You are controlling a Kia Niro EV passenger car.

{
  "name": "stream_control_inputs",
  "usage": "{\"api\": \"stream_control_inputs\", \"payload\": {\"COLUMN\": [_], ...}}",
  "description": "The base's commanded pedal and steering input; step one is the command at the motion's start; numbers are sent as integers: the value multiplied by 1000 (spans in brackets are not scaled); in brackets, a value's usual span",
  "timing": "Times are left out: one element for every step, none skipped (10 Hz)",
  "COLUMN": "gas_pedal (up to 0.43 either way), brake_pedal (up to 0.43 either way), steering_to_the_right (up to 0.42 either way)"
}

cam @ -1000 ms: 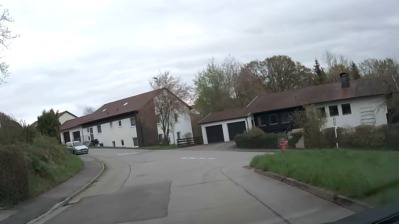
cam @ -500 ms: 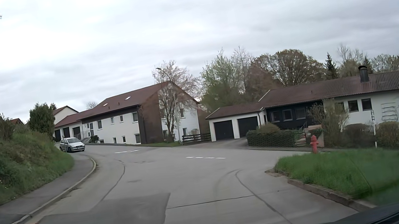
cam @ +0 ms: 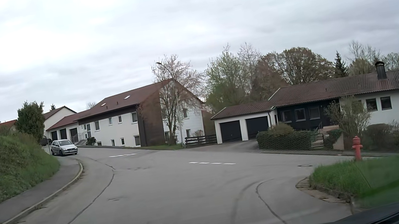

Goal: Follow the waypoints while adhering to traffic rules and regulations

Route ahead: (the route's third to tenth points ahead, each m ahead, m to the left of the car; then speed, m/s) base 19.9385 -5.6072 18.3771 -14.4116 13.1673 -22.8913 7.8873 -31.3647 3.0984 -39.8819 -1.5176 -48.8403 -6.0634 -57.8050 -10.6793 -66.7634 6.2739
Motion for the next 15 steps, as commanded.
{"api": "stream_control_inputs", "payload": {"gas_pedal": [0,0,0,0,0,0,0,0,0,0,0,0,0,0,0], "brake_pedal": [165,171,183,183,201,207,207,207,207,207,207,207,207,207,207], "steering_to_the_right": [-17,-15,-11,-1,9,22,37,55,73,100,129,159,180,203,225]}}
